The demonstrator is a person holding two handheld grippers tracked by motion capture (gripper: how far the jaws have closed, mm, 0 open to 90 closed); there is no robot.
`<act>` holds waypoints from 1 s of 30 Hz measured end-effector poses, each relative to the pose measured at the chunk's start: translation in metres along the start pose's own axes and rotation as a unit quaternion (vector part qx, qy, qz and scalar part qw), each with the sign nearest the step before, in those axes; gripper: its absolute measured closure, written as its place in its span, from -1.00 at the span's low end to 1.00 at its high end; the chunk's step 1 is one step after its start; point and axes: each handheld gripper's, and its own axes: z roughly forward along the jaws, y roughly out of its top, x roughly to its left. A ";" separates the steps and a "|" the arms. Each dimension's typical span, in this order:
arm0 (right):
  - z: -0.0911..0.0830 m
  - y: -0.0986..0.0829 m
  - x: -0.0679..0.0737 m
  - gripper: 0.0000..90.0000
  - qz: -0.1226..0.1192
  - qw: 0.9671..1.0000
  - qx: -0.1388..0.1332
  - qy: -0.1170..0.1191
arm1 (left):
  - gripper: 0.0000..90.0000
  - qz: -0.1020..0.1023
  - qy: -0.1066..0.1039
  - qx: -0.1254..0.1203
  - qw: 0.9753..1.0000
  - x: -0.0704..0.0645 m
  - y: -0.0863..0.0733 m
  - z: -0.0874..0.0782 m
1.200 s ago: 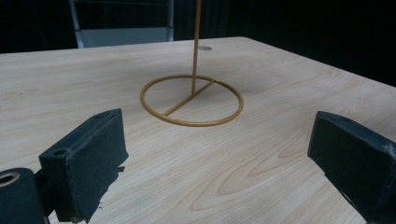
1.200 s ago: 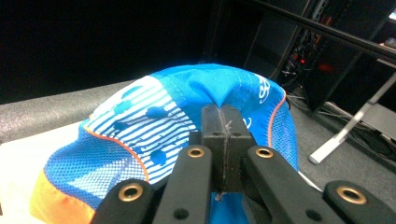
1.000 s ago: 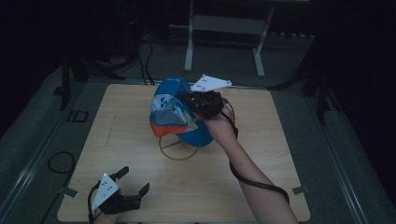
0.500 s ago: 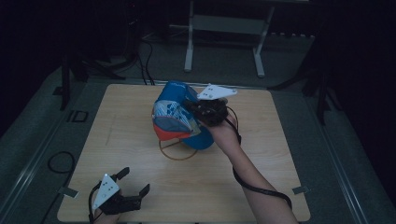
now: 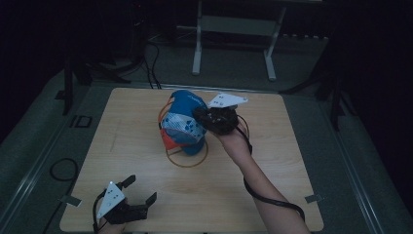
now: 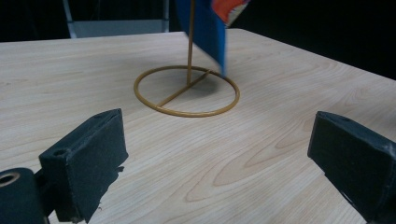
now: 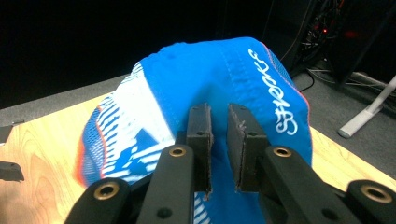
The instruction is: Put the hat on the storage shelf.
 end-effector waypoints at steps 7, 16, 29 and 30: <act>-0.002 -0.002 -0.002 0.68 0.006 1.000 0.000 0.002 | -0.90 0.000 0.000 -0.001 1.000 0.000 0.000 0.000; -0.016 -0.004 -0.002 0.21 0.011 1.000 -0.013 0.006 | -0.90 -0.003 -0.001 -0.002 1.000 0.000 0.000 0.000; -0.034 -0.021 0.004 -0.62 0.011 0.998 -0.016 0.060 | -0.90 -0.004 -0.002 0.001 1.000 -0.001 -0.001 0.001; -0.035 -0.023 0.005 -0.62 0.008 0.998 -0.015 0.066 | -0.90 -0.004 -0.002 -0.001 1.000 -0.001 -0.001 0.001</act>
